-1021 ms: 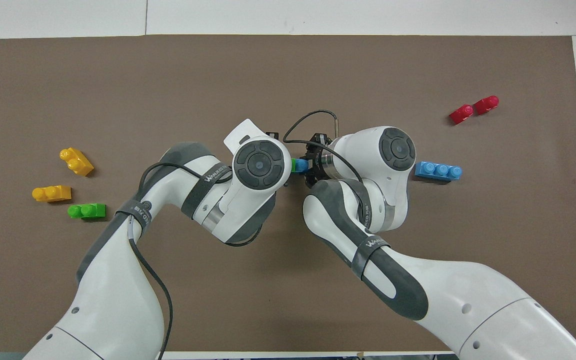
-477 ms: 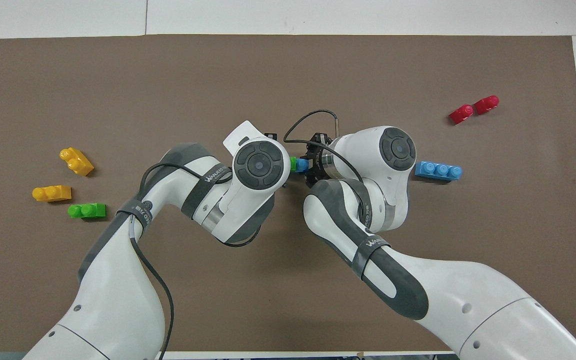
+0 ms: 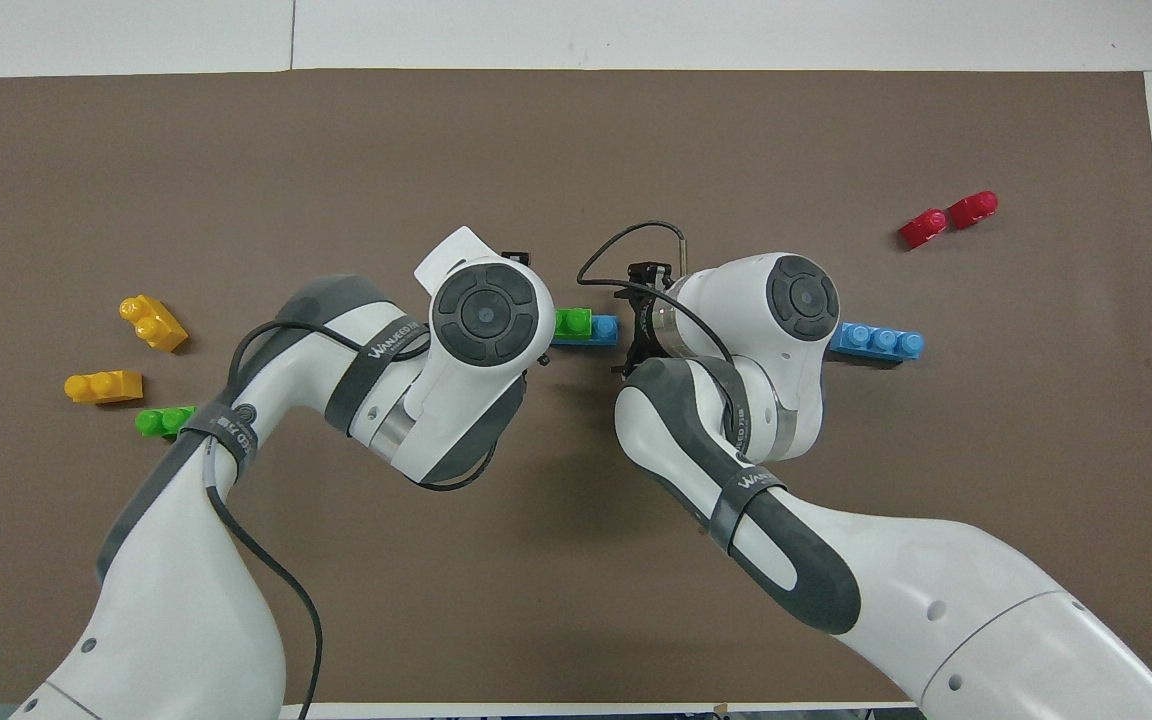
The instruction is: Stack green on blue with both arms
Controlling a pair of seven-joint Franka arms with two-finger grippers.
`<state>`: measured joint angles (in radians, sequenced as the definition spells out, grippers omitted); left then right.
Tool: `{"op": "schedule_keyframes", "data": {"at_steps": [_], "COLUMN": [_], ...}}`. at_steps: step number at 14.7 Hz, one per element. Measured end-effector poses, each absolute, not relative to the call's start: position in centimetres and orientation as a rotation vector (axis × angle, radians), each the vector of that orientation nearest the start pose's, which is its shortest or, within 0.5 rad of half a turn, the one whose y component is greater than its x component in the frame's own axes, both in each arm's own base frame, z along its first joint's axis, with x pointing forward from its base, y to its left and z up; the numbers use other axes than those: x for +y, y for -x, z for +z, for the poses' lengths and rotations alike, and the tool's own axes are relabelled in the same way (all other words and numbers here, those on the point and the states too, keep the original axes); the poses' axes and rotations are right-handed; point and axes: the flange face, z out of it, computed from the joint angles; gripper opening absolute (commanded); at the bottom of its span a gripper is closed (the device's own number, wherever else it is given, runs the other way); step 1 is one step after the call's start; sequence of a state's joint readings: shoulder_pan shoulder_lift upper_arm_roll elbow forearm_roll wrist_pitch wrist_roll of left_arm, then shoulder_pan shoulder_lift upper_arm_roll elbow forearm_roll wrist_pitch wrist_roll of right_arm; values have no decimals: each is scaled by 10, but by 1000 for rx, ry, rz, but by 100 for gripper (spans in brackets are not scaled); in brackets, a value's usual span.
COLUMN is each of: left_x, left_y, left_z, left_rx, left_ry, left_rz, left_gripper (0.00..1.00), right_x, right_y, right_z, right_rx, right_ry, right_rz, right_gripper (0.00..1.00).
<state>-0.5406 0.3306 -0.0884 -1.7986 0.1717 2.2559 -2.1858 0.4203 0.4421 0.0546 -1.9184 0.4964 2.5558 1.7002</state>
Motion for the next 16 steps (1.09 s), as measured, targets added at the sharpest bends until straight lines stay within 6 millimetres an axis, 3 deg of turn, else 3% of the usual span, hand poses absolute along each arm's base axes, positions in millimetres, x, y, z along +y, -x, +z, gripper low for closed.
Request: {"op": "schedule_keyframes", "data": {"at_steps": [3,6,10,13,16], "left_x": [-342,-290,-200,-128,-66], "left_y": [-541,-558,-577,-582,-574], "left_z": [417,446,471,491,517], "left_rx": [-2172,-2075,-1745,-1439,-1044], "left_ry": [2398,2446,2608,2789,2954], "left_rz": [-242,-264,-192,-93,-35], "left_gripper": [100,100,100,100,100], "right_x": [284,256,171,113,71], "right_y": [-580,-596,-627,-637,-640], "right_z": [281,293,336,369,391], "right_rx": [2039,2060,1962,1679,1336], "right_ry": [1924,1910,1986,2198,2433], "right_rz": [295,321,341,298,209], "right_gripper": [100,100,100,100,100]}}
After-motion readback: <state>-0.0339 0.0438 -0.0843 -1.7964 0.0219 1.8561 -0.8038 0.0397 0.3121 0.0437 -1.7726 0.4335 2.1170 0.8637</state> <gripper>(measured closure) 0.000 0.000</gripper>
